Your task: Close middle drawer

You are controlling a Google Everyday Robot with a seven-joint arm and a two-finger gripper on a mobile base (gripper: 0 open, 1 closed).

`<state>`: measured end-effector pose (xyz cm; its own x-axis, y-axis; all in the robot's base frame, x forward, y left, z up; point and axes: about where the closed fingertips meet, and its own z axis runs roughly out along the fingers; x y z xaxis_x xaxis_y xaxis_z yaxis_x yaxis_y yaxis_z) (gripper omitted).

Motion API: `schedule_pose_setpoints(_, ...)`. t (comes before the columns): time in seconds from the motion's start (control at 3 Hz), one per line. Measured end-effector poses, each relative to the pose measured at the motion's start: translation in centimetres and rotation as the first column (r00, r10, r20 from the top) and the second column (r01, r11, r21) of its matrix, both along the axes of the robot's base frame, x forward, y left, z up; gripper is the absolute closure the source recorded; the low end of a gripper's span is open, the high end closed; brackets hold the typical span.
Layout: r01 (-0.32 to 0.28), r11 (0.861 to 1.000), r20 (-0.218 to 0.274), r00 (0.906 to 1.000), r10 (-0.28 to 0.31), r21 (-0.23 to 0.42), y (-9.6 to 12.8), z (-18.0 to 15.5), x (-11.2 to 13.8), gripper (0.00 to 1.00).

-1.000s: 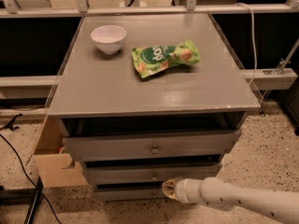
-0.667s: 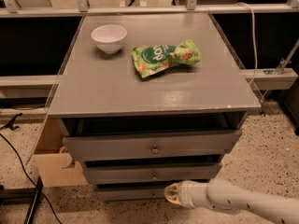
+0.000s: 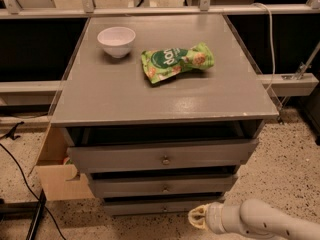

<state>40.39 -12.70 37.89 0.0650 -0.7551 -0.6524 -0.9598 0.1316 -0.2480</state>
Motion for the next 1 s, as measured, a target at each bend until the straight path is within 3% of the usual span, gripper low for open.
schedule_pose_setpoints(1.0, 0.001, 1.0, -0.006, 1.0, -0.001, 0.001, -0.13, 0.06, -0.21, 0.1)
